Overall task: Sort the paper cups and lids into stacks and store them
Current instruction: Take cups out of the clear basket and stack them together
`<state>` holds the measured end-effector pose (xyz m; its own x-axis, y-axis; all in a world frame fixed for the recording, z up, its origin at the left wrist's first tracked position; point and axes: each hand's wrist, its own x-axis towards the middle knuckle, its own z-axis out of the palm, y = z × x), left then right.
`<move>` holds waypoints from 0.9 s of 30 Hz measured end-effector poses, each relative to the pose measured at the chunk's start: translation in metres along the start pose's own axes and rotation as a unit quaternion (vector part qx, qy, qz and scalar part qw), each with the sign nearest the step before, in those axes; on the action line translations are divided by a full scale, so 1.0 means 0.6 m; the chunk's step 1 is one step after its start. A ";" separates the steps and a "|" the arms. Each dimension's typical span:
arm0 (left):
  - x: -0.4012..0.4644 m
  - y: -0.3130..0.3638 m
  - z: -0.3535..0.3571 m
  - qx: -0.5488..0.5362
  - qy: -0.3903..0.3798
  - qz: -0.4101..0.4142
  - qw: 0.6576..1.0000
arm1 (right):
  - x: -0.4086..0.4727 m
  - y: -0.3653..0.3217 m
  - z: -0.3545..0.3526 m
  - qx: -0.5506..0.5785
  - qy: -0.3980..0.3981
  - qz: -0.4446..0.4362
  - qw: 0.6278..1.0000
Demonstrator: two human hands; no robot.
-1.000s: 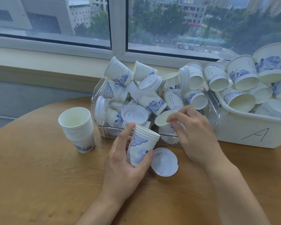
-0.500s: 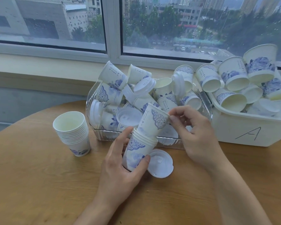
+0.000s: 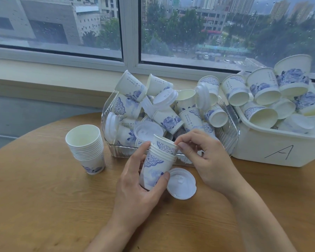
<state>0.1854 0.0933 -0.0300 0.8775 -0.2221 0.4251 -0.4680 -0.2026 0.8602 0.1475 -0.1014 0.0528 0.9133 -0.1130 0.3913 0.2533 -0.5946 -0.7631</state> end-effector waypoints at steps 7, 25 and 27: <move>0.001 0.001 -0.002 -0.017 0.001 0.000 1.000 | -0.004 0.003 0.012 0.014 -0.057 0.011 0.998; 0.018 -0.010 -0.010 0.012 0.059 -0.015 0.998 | 0.108 0.045 0.049 -0.346 0.053 0.034 0.936; 0.017 -0.008 -0.009 0.012 0.052 -0.017 0.998 | 0.113 0.050 0.051 -0.356 0.060 0.037 0.932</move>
<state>0.1974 0.0972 -0.0283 0.8985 -0.1141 0.4240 -0.4391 -0.2320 0.8680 0.2265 -0.1026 0.0405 0.8670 -0.2371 0.4383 -0.1231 -0.9542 -0.2728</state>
